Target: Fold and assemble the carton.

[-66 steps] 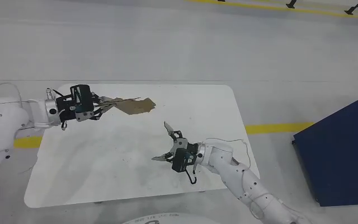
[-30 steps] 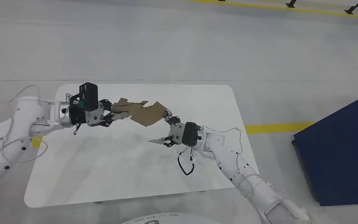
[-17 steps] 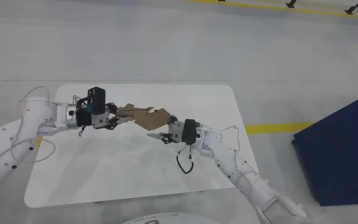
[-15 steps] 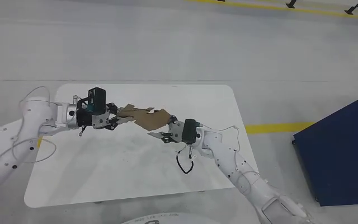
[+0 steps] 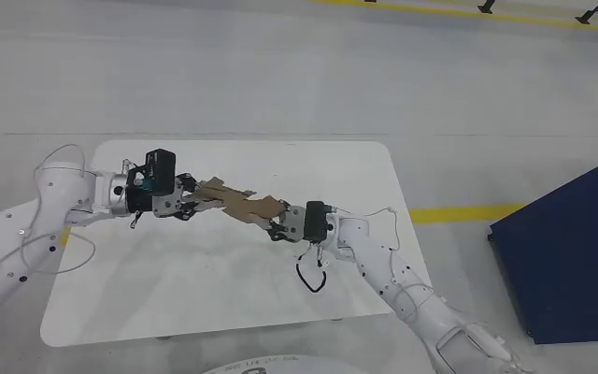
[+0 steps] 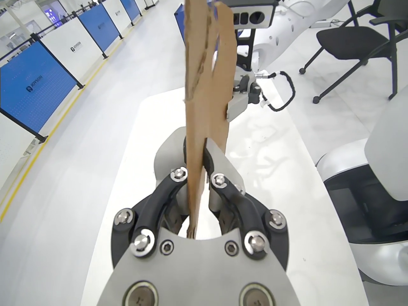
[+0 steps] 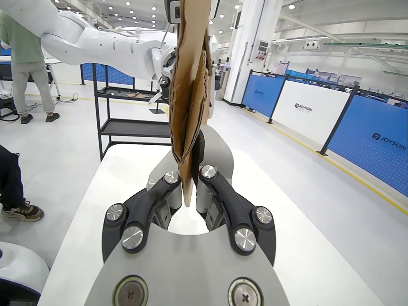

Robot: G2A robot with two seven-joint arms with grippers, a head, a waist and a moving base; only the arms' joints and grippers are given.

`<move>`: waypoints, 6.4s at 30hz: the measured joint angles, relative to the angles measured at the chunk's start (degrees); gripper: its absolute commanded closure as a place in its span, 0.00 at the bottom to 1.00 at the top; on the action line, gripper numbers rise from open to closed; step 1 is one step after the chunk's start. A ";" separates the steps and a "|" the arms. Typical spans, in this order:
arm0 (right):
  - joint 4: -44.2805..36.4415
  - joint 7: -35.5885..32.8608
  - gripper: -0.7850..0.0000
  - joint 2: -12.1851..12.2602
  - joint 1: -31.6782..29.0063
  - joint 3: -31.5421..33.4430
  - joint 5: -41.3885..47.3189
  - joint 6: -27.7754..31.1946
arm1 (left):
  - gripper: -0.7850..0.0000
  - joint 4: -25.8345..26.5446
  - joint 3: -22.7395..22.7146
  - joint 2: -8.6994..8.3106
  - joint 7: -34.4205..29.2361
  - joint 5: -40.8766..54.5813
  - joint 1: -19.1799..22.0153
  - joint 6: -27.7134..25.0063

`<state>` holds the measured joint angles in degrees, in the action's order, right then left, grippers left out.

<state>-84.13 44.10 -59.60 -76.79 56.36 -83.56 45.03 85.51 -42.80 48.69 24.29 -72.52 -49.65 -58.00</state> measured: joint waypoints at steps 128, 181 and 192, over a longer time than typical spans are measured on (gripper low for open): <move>-2.59 -7.32 0.00 -5.89 2.96 -4.05 35.08 9.87 | 1.00 -5.60 13.44 5.96 14.58 39.18 -7.49 0.00; -5.73 -40.63 0.00 -6.01 -0.60 3.18 52.48 1.94 | 1.00 9.48 -18.76 1.91 7.47 -10.81 -26.64 39.94; -8.06 -44.94 0.00 -6.24 -0.92 1.18 49.29 3.31 | 1.00 10.26 -18.22 2.93 2.45 -12.28 -27.01 42.29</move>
<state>-92.19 -0.83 -65.83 -77.71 57.54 -34.27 48.34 95.77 -61.02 51.62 26.75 -84.80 -76.66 -15.71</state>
